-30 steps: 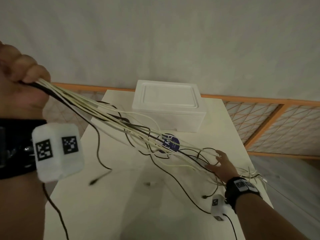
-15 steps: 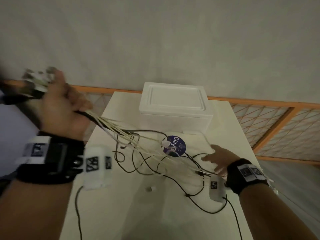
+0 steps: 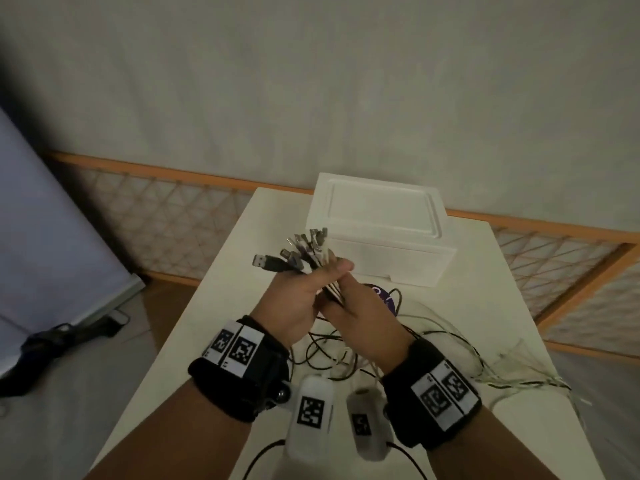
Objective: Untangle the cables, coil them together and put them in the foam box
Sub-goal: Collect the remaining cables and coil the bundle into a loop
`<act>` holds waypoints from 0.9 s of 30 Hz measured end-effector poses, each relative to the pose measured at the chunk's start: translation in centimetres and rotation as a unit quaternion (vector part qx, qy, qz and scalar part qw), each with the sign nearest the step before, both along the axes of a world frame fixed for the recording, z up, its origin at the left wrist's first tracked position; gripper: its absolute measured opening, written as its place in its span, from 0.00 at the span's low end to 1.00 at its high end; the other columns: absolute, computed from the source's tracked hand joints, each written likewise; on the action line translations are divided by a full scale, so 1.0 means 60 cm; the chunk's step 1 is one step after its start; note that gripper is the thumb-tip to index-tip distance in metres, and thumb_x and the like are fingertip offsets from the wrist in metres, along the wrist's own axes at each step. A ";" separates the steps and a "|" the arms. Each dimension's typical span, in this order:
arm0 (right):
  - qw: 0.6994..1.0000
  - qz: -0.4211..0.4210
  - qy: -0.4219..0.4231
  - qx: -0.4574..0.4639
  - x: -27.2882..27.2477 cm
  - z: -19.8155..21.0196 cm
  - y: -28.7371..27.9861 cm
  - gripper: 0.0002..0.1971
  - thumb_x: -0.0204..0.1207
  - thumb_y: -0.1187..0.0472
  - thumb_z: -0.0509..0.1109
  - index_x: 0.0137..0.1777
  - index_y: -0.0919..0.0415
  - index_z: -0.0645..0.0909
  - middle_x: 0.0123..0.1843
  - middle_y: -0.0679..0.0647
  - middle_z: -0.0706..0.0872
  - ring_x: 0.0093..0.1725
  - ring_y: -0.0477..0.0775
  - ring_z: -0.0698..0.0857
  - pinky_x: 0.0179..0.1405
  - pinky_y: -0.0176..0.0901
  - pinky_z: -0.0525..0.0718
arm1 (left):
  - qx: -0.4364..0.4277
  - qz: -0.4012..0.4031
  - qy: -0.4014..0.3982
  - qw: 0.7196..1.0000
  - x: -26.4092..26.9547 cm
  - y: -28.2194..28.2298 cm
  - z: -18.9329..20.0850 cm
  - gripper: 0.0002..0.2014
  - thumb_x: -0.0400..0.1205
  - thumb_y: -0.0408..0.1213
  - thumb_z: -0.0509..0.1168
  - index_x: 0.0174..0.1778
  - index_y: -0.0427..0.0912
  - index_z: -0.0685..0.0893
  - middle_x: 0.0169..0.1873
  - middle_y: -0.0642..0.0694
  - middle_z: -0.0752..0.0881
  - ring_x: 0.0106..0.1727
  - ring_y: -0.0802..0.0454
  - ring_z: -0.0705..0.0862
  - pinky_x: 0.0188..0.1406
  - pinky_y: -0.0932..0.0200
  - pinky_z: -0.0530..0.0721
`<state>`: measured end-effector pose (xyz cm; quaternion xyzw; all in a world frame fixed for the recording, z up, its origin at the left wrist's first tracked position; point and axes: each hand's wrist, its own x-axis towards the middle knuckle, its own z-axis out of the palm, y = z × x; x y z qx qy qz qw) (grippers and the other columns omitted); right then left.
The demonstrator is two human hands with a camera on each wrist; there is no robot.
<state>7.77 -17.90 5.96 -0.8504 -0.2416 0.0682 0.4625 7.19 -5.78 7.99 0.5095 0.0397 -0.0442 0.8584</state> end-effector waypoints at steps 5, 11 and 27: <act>0.983 -0.029 -0.120 -0.133 -0.014 -0.016 -0.010 0.23 0.81 0.58 0.60 0.76 0.53 0.64 0.50 0.54 0.87 0.45 0.52 0.86 0.39 0.46 0.82 | -0.011 0.013 -0.018 1.000 -0.009 0.014 -0.036 0.30 0.63 0.21 0.76 0.60 0.43 0.80 0.43 0.47 0.91 0.49 0.57 0.89 0.49 0.59 0.82; 0.974 -0.028 -0.115 -0.194 -0.028 -0.011 -0.006 0.20 0.80 0.52 0.64 0.70 0.52 0.69 0.45 0.50 0.87 0.41 0.49 0.86 0.34 0.44 0.82 | -0.009 0.066 -0.060 0.996 -0.010 0.026 -0.071 0.22 0.65 0.23 0.72 0.54 0.41 0.80 0.38 0.48 0.87 0.44 0.53 0.87 0.45 0.59 0.84; 0.947 -0.001 -0.119 -0.298 -0.013 0.001 0.016 0.08 0.85 0.59 0.55 0.55 0.62 0.72 0.46 0.56 0.84 0.40 0.55 0.83 0.34 0.48 0.81 | 0.299 0.051 -0.095 0.948 -0.025 0.070 -0.027 0.29 0.64 0.65 0.72 0.61 0.61 0.81 0.65 0.58 0.82 0.73 0.47 0.76 0.68 0.49 0.76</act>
